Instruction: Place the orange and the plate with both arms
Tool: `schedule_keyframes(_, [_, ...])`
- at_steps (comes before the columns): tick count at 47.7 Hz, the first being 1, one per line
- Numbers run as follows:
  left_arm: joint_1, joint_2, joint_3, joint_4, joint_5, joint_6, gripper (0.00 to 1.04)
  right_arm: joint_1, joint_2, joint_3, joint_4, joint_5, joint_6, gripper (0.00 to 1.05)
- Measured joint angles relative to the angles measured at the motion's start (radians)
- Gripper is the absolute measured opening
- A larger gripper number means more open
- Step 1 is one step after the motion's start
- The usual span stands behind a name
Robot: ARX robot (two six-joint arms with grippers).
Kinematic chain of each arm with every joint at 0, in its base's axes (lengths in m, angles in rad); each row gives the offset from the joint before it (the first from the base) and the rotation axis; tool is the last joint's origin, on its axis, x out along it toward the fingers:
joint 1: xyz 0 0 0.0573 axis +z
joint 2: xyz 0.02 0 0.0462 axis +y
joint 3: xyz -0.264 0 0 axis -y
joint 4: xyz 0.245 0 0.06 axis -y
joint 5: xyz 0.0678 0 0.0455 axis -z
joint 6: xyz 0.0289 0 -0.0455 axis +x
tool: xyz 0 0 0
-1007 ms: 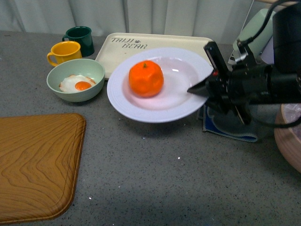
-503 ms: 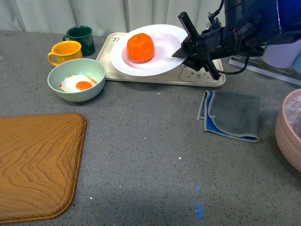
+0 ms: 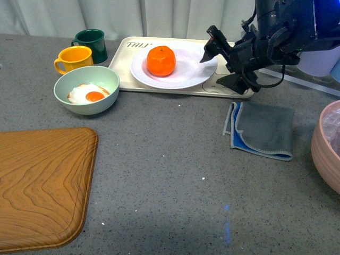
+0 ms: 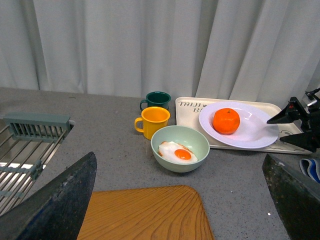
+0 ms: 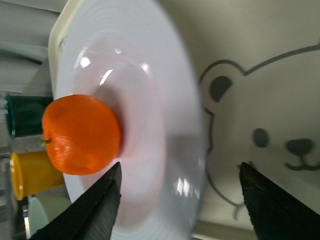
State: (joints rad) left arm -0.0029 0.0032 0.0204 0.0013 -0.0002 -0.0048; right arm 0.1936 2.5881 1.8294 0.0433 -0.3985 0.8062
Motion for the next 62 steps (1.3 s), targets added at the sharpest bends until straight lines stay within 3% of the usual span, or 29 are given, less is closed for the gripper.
schedule_keyframes(6, [0.000, 0.000, 0.000, 0.000, 0.000, 0.000, 0.98, -0.011, -0.116, -0.138, 0.036, 0.097, -0.145, 0.95])
schedule_keyframes(14, [0.000, 0.000, 0.000, 0.000, 0.000, 0.000, 0.98, -0.027, -0.272, -0.275, 0.098, 0.203, -0.274, 0.95])
schedule_keyframes(17, [0.000, 0.000, 0.000, 0.000, -0.001, 0.000, 0.98, -0.027, -0.345, -0.446, 0.453, 0.424, -0.453, 0.84])
schedule_keyframes(19, [0.000, 0.000, 0.000, 0.000, 0.000, 0.000, 0.98, -0.031, -0.385, -0.550, 0.643, 0.507, -0.551, 0.77])
schedule_keyframes(23, [0.000, 0.000, 0.000, 0.000, 0.000, 0.000, 0.98, -0.051, -0.505, -0.797, 0.969, 0.533, -0.708, 0.59])
schedule_keyframes(27, [0.000, 0.000, 0.000, 0.000, 0.000, 0.000, 0.98, -0.073, -0.626, -0.984, 1.098, 0.523, -0.767, 0.41])
schedule_keyframes(38, [0.000, 0.000, 0.000, 0.000, 0.000, 0.000, 0.98, -0.104, -0.854, -1.272, 1.119, 0.486, -0.802, 0.00])
schedule_keyframes(47, [0.000, 0.000, 0.000, 0.000, 0.000, 0.000, 0.98, -0.128, -1.029, -1.464, 1.134, 0.465, -0.803, 0.01])
schedule_keyframes(62, [0.000, 0.000, 0.000, 0.000, -0.001, 0.000, 0.98, -0.189, -1.232, -1.622, 1.091, 0.405, -0.803, 0.01])
